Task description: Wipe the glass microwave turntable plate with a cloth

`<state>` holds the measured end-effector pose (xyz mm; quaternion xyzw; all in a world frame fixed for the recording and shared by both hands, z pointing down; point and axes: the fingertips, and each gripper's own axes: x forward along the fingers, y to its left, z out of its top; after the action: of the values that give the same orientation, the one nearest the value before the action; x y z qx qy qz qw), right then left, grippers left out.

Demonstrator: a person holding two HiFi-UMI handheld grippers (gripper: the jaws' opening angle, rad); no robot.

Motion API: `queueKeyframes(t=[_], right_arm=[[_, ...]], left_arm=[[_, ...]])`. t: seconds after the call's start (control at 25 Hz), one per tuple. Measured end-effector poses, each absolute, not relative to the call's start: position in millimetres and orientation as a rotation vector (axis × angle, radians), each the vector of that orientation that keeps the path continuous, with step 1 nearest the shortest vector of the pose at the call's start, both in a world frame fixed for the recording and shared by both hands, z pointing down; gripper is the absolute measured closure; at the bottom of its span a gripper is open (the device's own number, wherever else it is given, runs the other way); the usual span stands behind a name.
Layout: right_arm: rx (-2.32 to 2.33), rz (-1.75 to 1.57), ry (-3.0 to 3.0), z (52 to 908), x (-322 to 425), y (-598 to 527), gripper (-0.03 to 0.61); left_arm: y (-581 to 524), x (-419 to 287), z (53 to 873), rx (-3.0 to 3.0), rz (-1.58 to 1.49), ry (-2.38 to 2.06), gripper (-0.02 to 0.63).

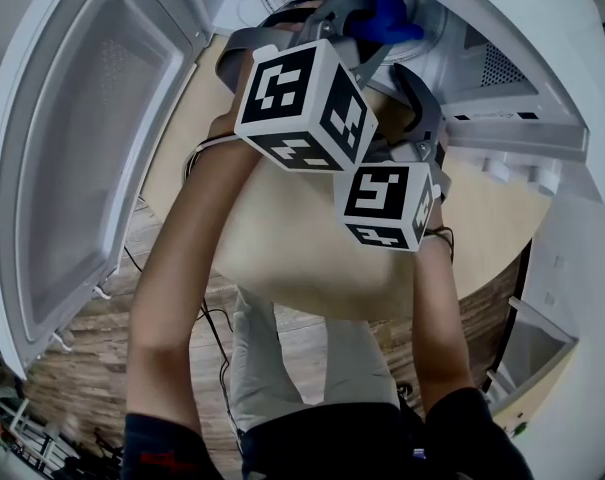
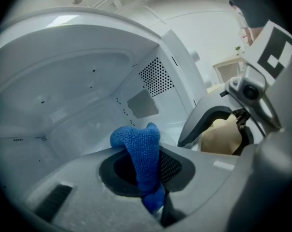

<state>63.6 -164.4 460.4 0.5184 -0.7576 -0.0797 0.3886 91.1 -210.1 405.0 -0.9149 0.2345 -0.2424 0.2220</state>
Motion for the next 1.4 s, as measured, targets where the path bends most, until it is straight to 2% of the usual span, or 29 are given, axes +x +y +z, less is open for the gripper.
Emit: queueKeyframes(t=[0.48, 1.4], right_arm=[[1.311, -0.205, -1.926, 461, 64, -164, 0.307], [1.288, -0.222, -1.917, 462, 63, -163, 0.308]], left_arm=[[-207, 95, 407, -2.518, -0.665, 0.596, 0.56], [-242, 37, 407, -2.416, -0.707, 0.851, 0.56]])
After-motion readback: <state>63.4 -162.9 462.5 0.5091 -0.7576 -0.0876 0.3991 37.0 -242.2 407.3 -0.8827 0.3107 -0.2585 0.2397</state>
